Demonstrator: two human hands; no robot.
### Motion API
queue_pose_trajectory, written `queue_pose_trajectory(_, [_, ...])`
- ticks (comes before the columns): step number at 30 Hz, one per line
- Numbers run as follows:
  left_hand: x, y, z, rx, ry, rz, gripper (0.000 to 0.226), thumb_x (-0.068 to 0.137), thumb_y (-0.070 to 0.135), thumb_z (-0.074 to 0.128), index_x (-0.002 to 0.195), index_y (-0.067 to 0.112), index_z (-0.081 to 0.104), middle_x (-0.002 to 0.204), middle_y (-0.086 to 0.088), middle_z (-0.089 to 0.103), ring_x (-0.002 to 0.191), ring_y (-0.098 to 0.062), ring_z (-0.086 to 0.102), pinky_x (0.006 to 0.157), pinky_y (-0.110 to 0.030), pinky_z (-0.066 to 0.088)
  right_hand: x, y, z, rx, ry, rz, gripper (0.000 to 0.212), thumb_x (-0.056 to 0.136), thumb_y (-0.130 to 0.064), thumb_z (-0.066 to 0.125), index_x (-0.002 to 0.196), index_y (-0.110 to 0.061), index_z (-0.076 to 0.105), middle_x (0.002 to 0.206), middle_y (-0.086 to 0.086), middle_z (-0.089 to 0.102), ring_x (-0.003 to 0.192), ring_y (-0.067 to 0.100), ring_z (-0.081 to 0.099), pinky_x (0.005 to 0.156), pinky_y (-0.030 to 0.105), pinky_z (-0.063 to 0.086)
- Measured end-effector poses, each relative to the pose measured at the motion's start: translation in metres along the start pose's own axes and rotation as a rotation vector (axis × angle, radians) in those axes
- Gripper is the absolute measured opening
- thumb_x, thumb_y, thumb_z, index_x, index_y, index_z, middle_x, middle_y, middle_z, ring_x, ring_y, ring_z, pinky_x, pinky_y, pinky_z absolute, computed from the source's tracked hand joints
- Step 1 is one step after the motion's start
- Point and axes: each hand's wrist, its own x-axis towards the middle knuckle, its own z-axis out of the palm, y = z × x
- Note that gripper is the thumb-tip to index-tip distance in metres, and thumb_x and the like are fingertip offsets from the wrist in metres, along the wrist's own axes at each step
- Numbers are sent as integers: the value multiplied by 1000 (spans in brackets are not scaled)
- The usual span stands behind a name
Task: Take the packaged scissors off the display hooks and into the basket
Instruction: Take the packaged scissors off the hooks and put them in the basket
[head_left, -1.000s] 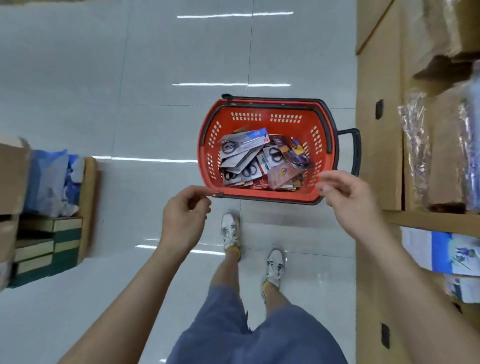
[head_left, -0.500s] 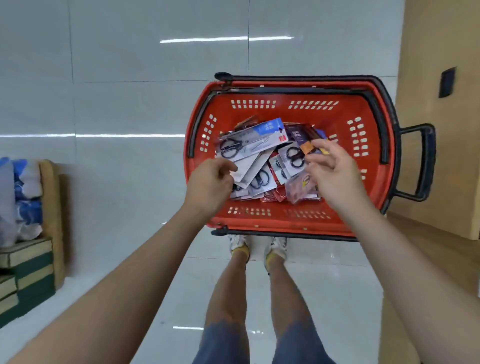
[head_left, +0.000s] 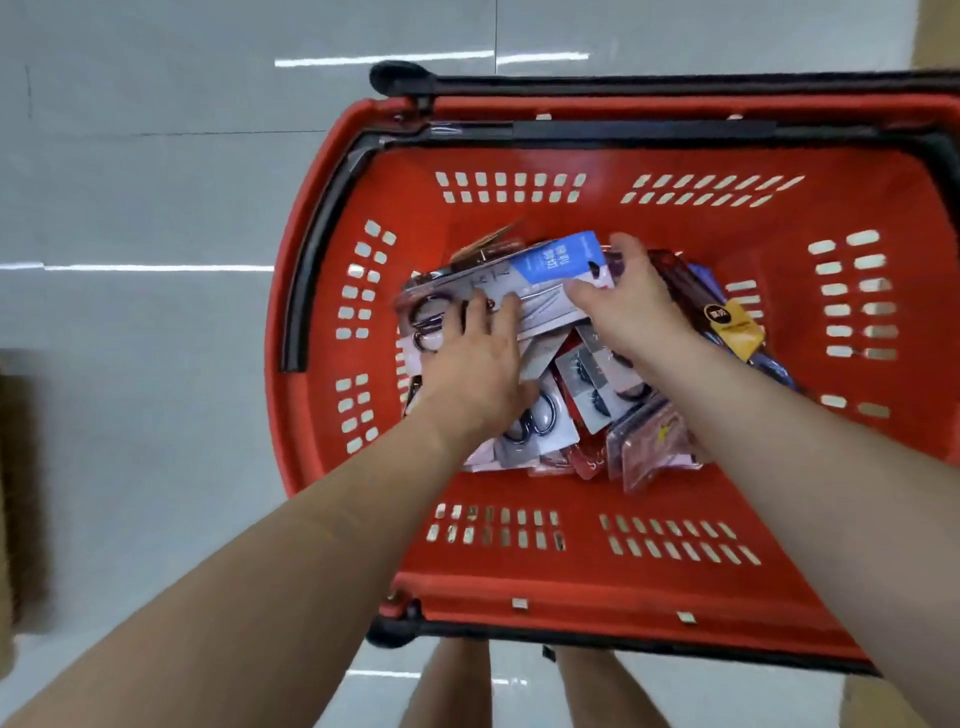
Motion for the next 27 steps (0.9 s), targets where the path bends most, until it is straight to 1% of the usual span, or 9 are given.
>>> queue_pose_trajectory(2, [5,2,1,44,-44,-9,98,80,31,72,153,19,8,157,-17,17,144,-43,16,113,-54,32,13,-3,8,13,46,-18,59,90,-20,69,143,-14,43,125,0,57,116,18,54,99,30,42])
queue_pose_trajectory(5, [-5,0,-8,9,36,6,87,82,14,67,153,15,16,155,-17,23,141,-40,26,114,-45,30,14,-3,12,90,126,-7,39,88,-6,66,125,-16,60,102,-9,61,99,14,59,81,24,44])
queue_pose_trajectory(8, [-30,-10,-11,-56,220,11,63,76,-2,60,136,13,44,142,-16,39,121,-38,45,85,-41,47,2,0,-10,209,238,7,37,86,1,61,114,-23,62,89,-19,58,81,3,57,71,20,49])
queue_pose_trajectory(11, [-44,-16,-6,-62,212,-28,39,78,4,61,115,10,50,111,-14,51,97,-35,54,62,-39,38,-8,9,-55,310,448,4,42,80,3,61,114,-21,62,97,-10,66,82,3,64,73,16,53])
queue_pose_trajectory(13, [-46,-13,-2,-75,143,-94,37,86,23,63,118,13,48,112,-12,53,102,-34,54,63,-40,40,-20,19,-79,382,592,8,42,76,0,59,112,-21,60,99,-3,67,79,8,64,67,20,54])
queue_pose_trajectory(17, [-31,1,21,-27,-39,-119,84,80,43,73,143,18,24,142,-13,38,131,-37,40,93,-54,50,-59,32,-90,550,745,-37,40,78,-2,54,109,-25,44,115,8,65,84,23,71,53,25,54])
queue_pose_trajectory(19, [-14,5,23,12,-69,-139,91,78,26,75,146,17,16,143,-20,37,128,-42,43,90,-53,51,-78,36,-87,582,739,-40,47,80,3,55,114,-26,39,115,5,64,87,20,71,57,27,56])
queue_pose_trajectory(23, [2,1,13,138,10,-80,77,81,7,64,145,13,21,122,-23,55,97,-42,62,61,-40,42,-102,51,-71,452,537,-11,81,77,11,65,136,-37,36,105,-4,70,81,16,69,67,42,59])
queue_pose_trajectory(27, [-1,-11,-15,-8,7,-38,54,84,20,66,130,13,37,96,-13,68,77,-35,61,63,-36,43,-110,63,-50,323,387,143,56,74,-5,78,118,-38,66,108,28,69,74,39,68,75,62,57])
